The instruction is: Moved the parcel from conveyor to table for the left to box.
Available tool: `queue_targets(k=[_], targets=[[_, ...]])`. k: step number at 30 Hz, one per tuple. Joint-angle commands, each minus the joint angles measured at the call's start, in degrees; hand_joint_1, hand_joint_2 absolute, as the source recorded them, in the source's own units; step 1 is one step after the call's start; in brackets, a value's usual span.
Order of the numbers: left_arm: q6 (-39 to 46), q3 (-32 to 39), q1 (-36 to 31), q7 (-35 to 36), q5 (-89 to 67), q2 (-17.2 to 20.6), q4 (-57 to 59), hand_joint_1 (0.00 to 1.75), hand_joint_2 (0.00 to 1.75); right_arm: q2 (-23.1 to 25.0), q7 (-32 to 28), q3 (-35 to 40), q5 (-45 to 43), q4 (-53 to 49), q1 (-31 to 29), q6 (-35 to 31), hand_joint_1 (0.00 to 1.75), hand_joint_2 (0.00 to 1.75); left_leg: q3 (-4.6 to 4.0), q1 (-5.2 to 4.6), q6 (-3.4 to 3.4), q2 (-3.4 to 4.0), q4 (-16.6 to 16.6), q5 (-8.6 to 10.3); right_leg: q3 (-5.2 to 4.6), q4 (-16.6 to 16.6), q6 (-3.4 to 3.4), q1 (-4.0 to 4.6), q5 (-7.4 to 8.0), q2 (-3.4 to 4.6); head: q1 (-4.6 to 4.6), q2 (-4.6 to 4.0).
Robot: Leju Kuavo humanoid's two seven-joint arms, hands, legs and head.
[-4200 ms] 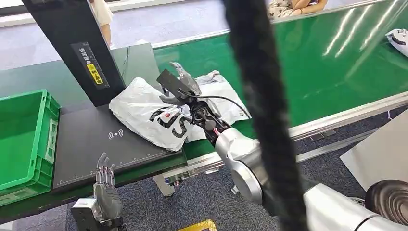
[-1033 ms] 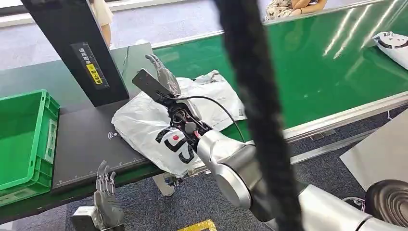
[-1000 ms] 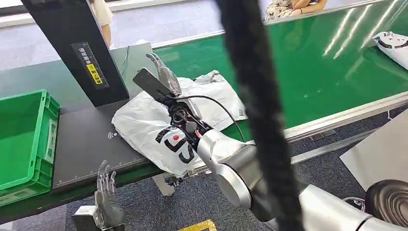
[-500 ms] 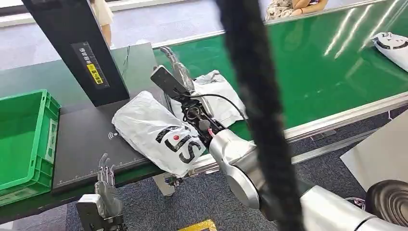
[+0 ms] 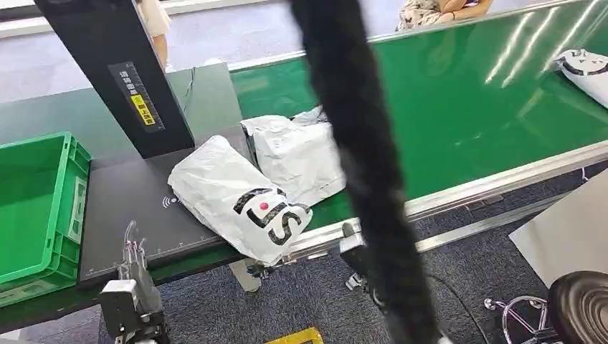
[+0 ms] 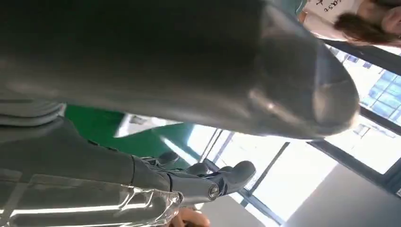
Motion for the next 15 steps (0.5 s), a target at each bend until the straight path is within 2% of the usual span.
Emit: queue_targets(k=[1, 6, 15], targets=[[-0.3, -1.1, -4.8, 0.7, -0.5, 0.5, 5.8, 0.0, 0.0, 2.6, 1.0, 1.3, 0.2, -6.9, 7.4, -2.5, 0.0, 0.0, 0.15, -0.03, 0.02, 0.11, -0.1, 0.01, 0.14, -0.1, -0.01, -0.02, 0.04, 0.08, 0.0, 0.0], [-1.6, -2.0, -7.6, 0.9, 0.1, -0.4, 9.7, 0.0, 0.0, 6.9, 0.6, 3.5, 1.2, -4.7, 7.1, -3.5, 0.0, 0.0, 0.26, 0.01, 0.0, 0.15, -0.1, 0.04, 0.22, -0.1, -0.02, 0.02, 0.02, 0.13, 0.0, 0.0], [-0.9, -4.6, -12.0, 3.2, -3.0, -0.8, 12.7, 0.0, 0.0, 8.4, 1.0, 2.0, 3.3, -6.0, 5.8, -0.2, 0.0, 0.0, 0.18, -0.05, 0.0, 0.13, 0.0, 0.04, 0.11, 0.0, 0.0, -0.05, 0.03, 0.14, 0.0, 0.0]])
